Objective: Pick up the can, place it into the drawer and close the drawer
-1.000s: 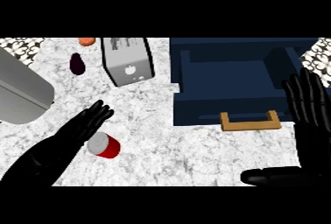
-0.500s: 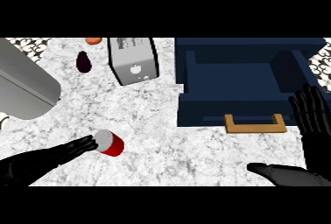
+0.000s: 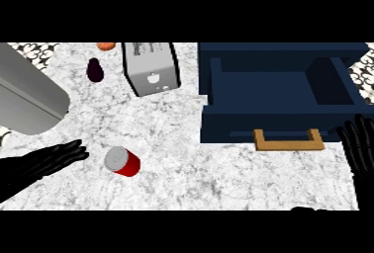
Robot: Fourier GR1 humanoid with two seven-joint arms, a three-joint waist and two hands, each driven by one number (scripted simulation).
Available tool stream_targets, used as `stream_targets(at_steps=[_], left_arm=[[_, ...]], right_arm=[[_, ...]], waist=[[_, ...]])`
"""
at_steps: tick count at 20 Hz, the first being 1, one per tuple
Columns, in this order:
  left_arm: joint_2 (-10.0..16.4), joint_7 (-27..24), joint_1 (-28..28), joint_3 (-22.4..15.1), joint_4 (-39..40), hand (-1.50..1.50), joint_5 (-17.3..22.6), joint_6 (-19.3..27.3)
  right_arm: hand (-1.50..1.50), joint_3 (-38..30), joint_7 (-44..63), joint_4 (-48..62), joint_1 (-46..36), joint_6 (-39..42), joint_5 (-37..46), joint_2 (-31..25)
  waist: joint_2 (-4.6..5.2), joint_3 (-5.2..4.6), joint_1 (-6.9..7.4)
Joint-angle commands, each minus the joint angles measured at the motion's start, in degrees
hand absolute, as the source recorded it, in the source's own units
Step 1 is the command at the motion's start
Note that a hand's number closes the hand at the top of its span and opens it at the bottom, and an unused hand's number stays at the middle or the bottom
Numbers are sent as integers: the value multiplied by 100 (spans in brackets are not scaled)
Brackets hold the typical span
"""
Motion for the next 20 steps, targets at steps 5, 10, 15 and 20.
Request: stream_targets(at_steps=[5, 10, 15, 20], left_arm=[[-544, 74, -289, 229, 689, -150, -464, -355], [-773, 316, -428, 68, 657, -150, -686, -213], [-1789, -323, -501, -54, 1222, -150, -2246, -505], [-1841, -646, -600, 200, 1686, -150, -2572, -789]], right_arm=[[-150, -531, -106, 186, 0, 330, -457, -149], [-150, -158, -98, -695, 806, 287, -103, 199], [-150, -643, -320, 34, 411, 556, -344, -52], [-150, -656, -145, 308, -168, 437, -138, -40]], waist=[[3, -1, 9], [-6, -1, -25], [2, -2, -8], [4, -2, 12]])
